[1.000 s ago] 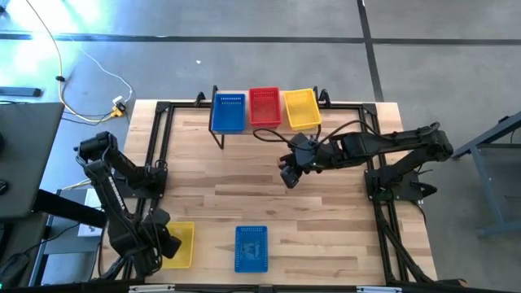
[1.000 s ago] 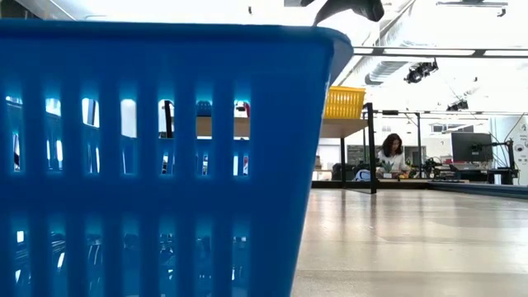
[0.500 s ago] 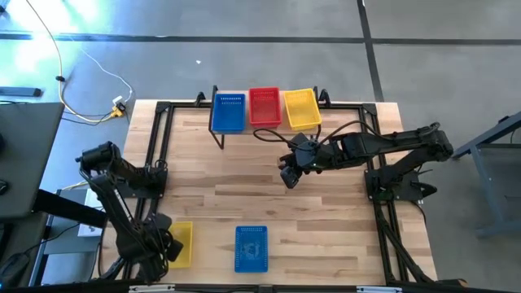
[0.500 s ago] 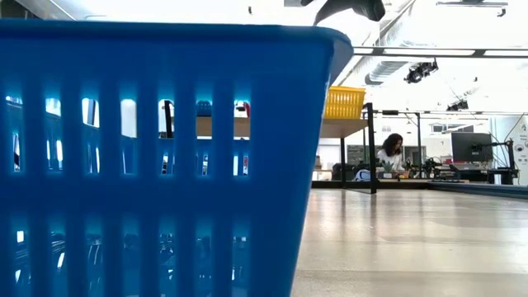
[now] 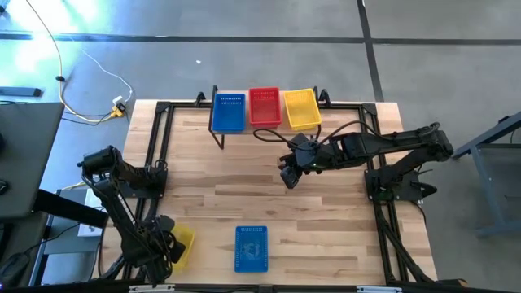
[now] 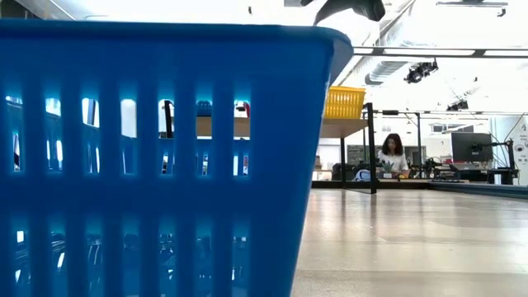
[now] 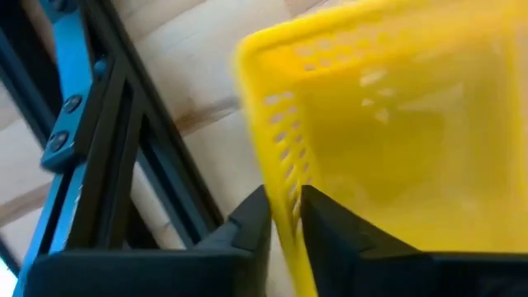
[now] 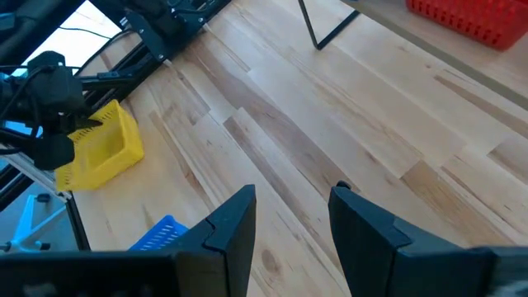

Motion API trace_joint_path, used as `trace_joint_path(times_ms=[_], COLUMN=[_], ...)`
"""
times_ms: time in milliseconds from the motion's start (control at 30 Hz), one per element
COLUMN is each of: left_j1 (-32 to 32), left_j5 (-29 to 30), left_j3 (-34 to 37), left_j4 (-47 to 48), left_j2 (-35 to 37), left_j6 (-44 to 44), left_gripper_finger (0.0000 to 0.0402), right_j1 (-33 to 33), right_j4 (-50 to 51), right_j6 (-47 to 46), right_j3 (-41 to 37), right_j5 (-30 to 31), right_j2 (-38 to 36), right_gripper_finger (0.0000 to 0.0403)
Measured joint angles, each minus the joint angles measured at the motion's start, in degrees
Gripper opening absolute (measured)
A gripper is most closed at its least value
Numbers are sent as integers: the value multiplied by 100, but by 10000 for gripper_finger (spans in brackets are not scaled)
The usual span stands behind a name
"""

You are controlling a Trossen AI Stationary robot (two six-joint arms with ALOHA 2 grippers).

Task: Stack baskets on shelf by color
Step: Stack the yellow basket on top of the yellow basket on the shelf

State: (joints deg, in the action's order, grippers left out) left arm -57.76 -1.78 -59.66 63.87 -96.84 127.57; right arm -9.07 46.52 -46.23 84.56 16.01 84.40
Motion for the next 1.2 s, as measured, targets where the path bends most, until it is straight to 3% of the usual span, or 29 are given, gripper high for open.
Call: trace_joint_path(times_ms=[133, 467, 700, 967, 1200], left_j1=[6, 427, 1304, 2616, 3752], left_j5=[140, 392, 1357, 2241, 2612], left_j3=[0, 0, 0, 2, 2], left_j4=[-10, 125, 365, 396, -49], left_j2=[-9, 295, 1127, 1928, 2230], left_j6=[-26, -35, -354, -1345, -2446], left_gripper_finger=[9, 4, 2, 2, 2], right_j1=[-10, -10, -28, -175, -281], right_j4=[0, -2, -69, -286, -1072], right_j6=[17, 369, 1234, 2591, 4017], right_j3=[1, 1, 1, 1, 1], right_j5=[-8, -129, -598, -618, -813], right_j2=[0, 0, -2, -2, -2], right_gripper_finger=[140, 140, 140, 140, 140])
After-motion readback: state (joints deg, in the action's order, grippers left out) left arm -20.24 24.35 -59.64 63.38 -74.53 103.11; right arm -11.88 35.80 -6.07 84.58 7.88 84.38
